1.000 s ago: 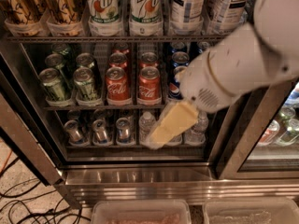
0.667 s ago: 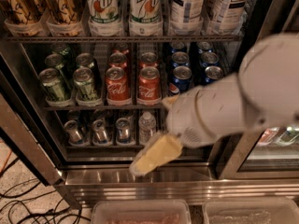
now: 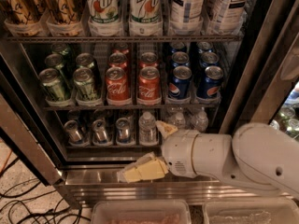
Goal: Pick blue plastic bottle from top shelf of fridge
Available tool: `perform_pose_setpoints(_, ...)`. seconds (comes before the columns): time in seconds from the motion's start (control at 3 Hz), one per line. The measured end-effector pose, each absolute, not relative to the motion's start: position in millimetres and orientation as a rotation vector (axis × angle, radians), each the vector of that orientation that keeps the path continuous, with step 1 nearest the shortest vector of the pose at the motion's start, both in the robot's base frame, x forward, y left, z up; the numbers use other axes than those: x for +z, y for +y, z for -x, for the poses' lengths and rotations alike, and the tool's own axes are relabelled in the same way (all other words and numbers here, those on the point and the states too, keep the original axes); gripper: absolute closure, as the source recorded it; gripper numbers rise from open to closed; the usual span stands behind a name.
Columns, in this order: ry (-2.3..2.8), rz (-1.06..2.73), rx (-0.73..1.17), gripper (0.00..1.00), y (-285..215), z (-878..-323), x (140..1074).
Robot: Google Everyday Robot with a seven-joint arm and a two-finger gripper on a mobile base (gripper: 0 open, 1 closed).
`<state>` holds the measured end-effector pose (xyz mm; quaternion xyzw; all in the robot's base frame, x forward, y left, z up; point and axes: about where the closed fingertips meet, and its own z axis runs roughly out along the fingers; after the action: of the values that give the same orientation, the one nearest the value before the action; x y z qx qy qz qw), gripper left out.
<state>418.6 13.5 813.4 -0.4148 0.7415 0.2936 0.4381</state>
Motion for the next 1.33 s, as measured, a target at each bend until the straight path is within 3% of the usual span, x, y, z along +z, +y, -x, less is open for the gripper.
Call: perform_pose_setpoints(1.33,1.773,0.701,0.792,0.0,5,-439,793)
